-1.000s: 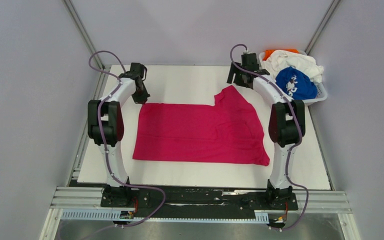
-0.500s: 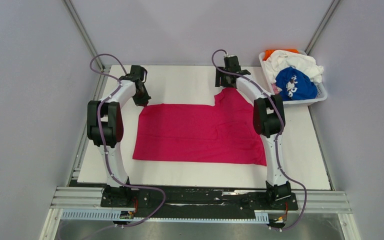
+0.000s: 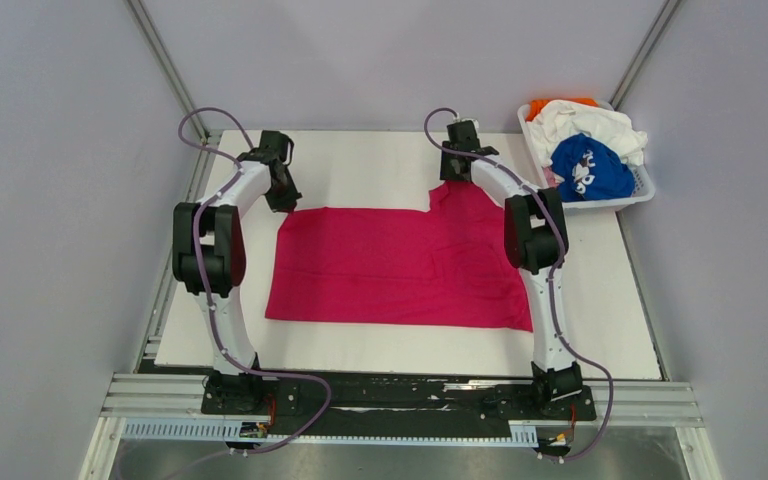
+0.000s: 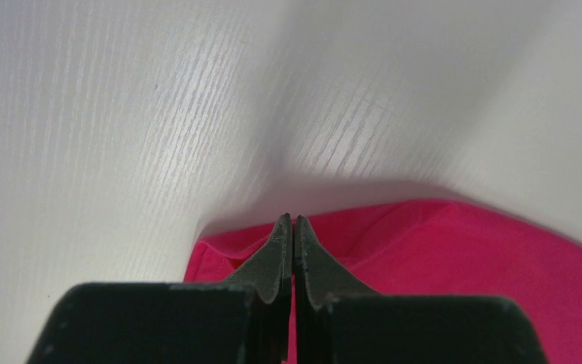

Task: Fold and stack the t-shirts
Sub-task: Grab the side of the flattened tshirt furthest away from the robot with both arms, then fold the other side of the tshirt into a rectangle

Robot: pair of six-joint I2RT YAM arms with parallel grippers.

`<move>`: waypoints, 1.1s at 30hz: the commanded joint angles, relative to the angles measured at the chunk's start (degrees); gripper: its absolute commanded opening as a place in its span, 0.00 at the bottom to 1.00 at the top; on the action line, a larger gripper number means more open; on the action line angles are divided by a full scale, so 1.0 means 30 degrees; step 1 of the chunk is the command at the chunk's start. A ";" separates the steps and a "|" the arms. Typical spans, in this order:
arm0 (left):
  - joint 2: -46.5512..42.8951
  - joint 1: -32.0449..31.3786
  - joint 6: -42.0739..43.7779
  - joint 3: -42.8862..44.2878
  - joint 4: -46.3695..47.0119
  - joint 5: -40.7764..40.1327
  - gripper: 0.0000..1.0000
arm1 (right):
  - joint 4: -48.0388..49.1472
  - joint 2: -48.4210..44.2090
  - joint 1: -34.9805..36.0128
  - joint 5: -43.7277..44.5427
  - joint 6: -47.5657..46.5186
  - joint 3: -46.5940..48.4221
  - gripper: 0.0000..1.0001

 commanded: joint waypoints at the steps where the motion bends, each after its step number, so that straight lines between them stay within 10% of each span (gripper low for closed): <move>1: -0.1568 -0.0093 0.0113 -0.0253 0.0356 0.0094 0.00 | -0.1203 -0.1233 -0.0092 0.1441 0.1025 -0.1828 0.45; 9: -0.2319 -0.0074 0.0036 -0.1130 0.0765 0.0543 0.00 | -0.0720 -0.2084 -0.0078 0.1145 0.1325 -0.2063 0.00; 33: -0.7461 -0.0081 0.0391 -0.6421 0.2623 0.1570 0.00 | 0.1196 -1.5745 0.1634 0.2882 0.4440 -1.6091 0.00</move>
